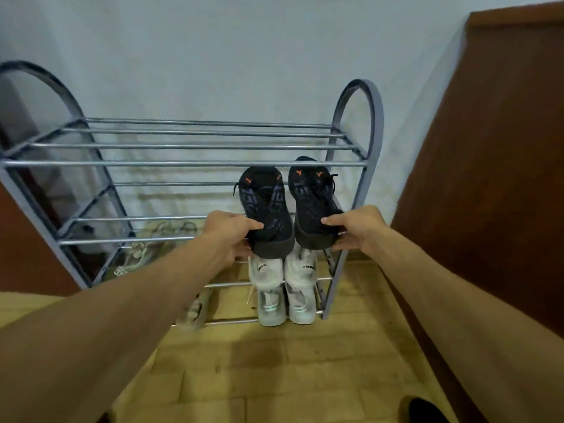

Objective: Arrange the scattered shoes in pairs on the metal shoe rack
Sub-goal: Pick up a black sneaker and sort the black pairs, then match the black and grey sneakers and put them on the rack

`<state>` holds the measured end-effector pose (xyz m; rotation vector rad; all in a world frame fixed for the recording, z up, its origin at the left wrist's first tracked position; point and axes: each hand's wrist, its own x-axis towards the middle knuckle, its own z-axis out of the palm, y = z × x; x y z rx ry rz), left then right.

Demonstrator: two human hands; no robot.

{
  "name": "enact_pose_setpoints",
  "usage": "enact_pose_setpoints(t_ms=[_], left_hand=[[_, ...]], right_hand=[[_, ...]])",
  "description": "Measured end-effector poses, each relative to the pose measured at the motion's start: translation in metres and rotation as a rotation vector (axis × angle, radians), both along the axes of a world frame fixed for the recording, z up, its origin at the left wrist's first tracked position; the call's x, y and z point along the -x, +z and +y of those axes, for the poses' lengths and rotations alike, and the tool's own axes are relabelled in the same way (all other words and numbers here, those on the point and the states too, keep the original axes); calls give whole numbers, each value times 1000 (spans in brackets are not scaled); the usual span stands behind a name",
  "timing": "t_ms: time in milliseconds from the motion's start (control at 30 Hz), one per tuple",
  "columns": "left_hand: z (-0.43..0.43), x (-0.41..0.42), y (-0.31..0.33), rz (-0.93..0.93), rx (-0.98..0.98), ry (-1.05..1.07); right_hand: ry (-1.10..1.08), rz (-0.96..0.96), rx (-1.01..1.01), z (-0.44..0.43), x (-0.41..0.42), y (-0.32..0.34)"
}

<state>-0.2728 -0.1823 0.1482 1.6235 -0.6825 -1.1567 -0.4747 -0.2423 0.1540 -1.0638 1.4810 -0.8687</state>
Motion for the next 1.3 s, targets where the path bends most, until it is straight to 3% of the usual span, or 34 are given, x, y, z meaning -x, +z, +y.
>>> enact_pose_setpoints(t_ms=[367,633,767,900,1167,1300], left_hand=[[-68,-17,-20,-224,-39,-51],[-36,0,-14,-145,3,-53],[3,11,1,-209,32,-40],[52,34,13,-266,46,-166],[141,109,4,-431,51,-564],[188,153,-33,-561,-6,-816]], right_hand=[[23,90,31,-44,-7,-37],[106,73,1,-8,-6,-24],[96,214,32,26,6,-14],[195,421,60,68,25,-5],[375,620,79,157,84,7],[404,621,-45,202,124,-24]])
